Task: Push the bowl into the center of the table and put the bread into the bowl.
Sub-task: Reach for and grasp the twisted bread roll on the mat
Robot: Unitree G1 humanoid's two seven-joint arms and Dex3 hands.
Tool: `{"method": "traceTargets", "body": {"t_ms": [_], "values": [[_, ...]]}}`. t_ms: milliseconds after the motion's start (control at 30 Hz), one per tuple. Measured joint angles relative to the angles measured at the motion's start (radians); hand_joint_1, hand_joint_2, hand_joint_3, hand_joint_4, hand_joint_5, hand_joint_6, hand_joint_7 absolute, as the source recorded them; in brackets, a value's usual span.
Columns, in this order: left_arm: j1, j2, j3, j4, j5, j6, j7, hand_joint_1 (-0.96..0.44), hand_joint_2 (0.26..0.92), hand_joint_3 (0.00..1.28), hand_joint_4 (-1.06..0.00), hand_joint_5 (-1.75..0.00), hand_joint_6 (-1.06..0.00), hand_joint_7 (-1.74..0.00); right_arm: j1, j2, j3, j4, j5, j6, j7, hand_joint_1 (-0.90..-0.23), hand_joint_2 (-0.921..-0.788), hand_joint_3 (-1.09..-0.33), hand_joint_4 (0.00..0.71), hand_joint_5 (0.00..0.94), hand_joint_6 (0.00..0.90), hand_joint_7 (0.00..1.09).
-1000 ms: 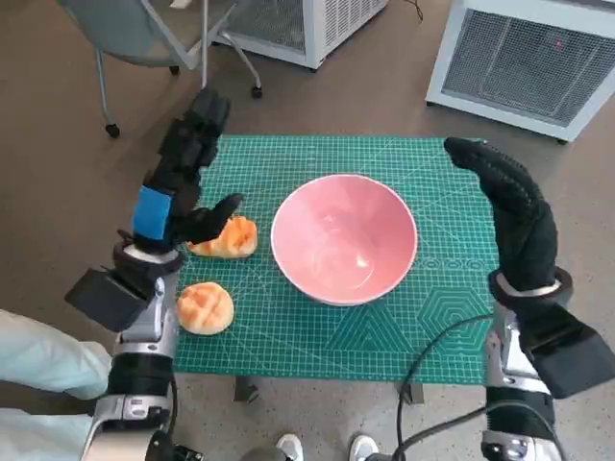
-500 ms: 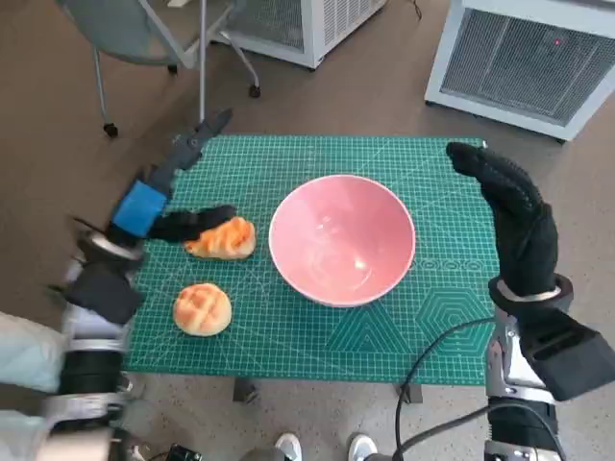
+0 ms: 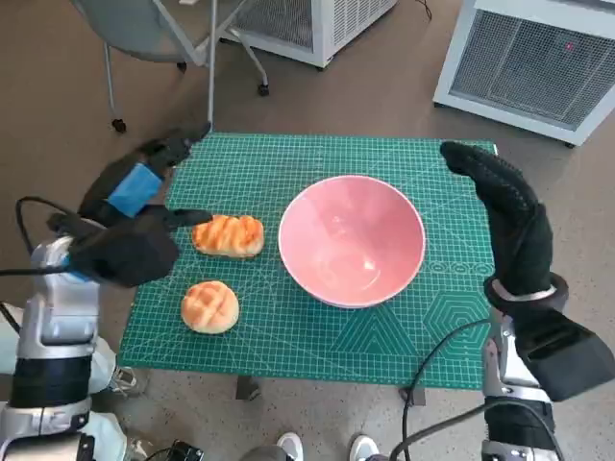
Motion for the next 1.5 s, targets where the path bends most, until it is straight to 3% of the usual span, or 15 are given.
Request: {"method": "traceTargets", "body": {"t_ms": [633,1033,1133,1500], "values": [[-0.113,-0.035,-0.17,0.264,0.028,0.015,0.017,-0.25,0.717,0.0,-0.14,0.0,-0.32,0.0,0.008,0.0,0.013,0.0,0.041,0.021,0.004,-0.677,-0.921,-0.774,0.073,0.0,-0.001,0.41],[-0.235,-0.101,-0.289,0.582,0.081,-0.01,0.068,-0.2,0.72,0.0,-0.13,0.0,-0.31,0.0,0.023,0.004,0.026,-0.035,0.11,0.065,0.03,-0.707,-0.921,-0.746,0.072,0.0,-0.001,0.42],[-0.269,-0.123,-0.315,0.665,0.099,-0.013,0.085,-0.18,0.72,0.0,-0.13,0.0,-0.31,0.0,0.025,0.008,0.029,-0.043,0.115,0.072,0.034,-0.708,-0.921,-0.744,0.072,0.0,-0.001,0.42],[-0.363,-0.191,-0.331,0.859,0.092,0.015,0.112,0.0,0.762,0.02,-0.27,-0.03,-0.42,-0.03,0.034,0.016,0.029,-0.058,0.121,0.089,0.039,-0.708,-0.921,-0.74,0.073,0.001,-0.001,0.42]]}}
